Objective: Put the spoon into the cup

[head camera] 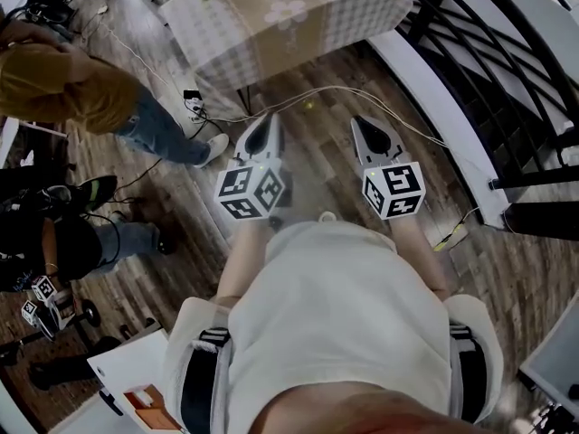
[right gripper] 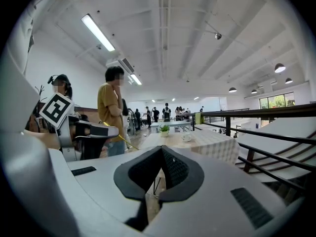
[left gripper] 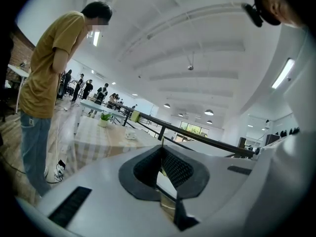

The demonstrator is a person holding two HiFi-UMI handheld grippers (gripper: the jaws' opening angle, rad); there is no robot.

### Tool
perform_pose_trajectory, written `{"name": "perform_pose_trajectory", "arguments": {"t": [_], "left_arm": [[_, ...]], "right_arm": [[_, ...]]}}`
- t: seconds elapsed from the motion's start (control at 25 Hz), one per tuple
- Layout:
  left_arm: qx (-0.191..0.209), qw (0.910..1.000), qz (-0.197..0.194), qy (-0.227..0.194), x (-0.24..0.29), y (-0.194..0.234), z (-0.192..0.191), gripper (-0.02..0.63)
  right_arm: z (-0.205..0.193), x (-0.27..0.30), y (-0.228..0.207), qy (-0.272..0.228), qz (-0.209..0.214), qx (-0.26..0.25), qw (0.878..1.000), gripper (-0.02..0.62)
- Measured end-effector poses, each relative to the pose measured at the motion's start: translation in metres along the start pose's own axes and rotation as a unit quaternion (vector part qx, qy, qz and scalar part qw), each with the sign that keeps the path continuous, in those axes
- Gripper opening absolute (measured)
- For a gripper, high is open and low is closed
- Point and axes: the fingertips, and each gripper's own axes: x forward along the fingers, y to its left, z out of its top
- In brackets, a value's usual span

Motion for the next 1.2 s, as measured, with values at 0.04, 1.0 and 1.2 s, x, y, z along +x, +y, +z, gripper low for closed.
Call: {"name": "perform_pose_trajectory", "arguments": {"t": [0.04, 1.0, 1.2], "left_arm": [[-0.001, 1.0000, 0.000, 0.000, 0.000, -0.001, 0.000, 0.005], [-0.012, 0.9999, 0.011, 0.004, 0.034, 0.013, 0.009, 0.005], [-0.018, 0.9998, 0.008, 0.003, 0.072, 0.026, 0.017, 0.005]], "right_arm": [[-0.001, 0.000, 0.000, -0.001, 0.001, 0.004, 1.000, 0.000], [-0.001, 0.032, -0.018, 0.010, 0.019, 0.018, 1.000, 0.000], [0.006, 0.065, -0.040, 0.012, 0.017, 0.008, 1.000, 0.000]]}}
